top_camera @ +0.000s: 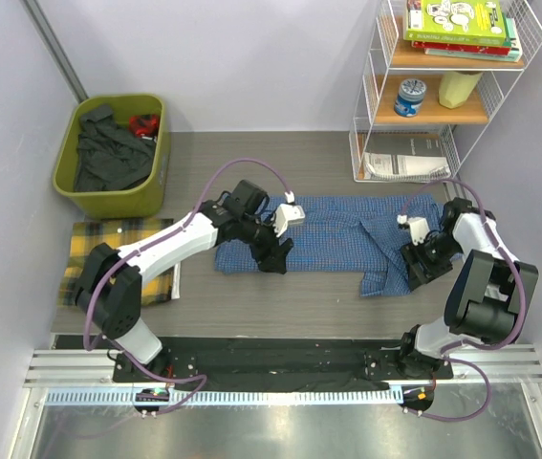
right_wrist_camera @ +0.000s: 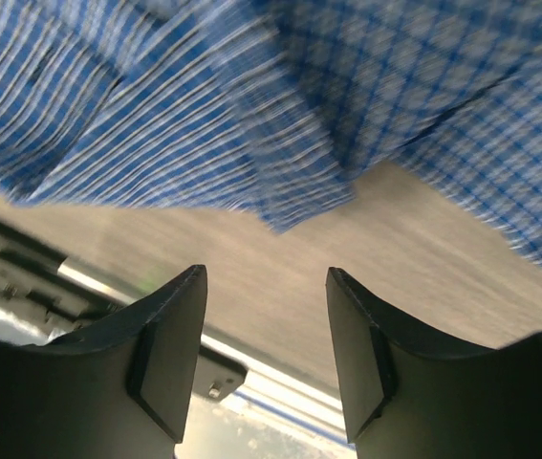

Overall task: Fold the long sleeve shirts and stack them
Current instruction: Fold the shirt

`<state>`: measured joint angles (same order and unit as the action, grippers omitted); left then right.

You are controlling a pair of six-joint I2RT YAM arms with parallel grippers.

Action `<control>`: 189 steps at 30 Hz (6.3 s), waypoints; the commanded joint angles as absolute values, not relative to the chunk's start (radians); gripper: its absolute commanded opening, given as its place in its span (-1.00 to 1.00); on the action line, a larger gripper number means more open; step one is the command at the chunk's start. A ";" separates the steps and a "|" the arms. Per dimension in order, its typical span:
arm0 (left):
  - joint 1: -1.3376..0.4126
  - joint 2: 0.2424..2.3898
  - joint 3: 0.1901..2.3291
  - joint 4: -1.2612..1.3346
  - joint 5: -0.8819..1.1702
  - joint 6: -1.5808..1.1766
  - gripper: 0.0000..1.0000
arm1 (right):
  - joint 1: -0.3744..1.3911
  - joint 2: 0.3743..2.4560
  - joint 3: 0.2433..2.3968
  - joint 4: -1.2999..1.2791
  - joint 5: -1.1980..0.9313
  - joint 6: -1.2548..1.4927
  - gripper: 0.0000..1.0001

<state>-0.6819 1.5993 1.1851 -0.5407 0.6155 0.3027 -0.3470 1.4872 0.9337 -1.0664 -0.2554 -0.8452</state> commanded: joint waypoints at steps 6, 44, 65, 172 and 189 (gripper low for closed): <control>-0.683 1.620 1.241 -0.471 0.604 0.265 0.37 | -0.345 1.578 0.959 -0.910 -0.213 -0.736 -0.31; -0.653 1.520 1.140 -0.497 0.499 0.236 0.38 | -0.279 1.457 0.871 -0.796 -0.161 -0.673 -0.98; -0.451 1.430 1.068 -0.500 0.739 0.109 0.39 | 0.345 1.790 1.610 -1.112 -0.273 -0.614 -0.01; -0.537 1.970 1.396 -0.327 0.516 -0.238 -1.00 | -0.052 1.789 1.242 -0.840 -0.291 -0.520 -0.42; -0.502 2.066 1.591 -0.650 0.398 -0.025 -0.81 | -0.140 1.763 1.327 -0.830 -0.311 -0.534 -0.19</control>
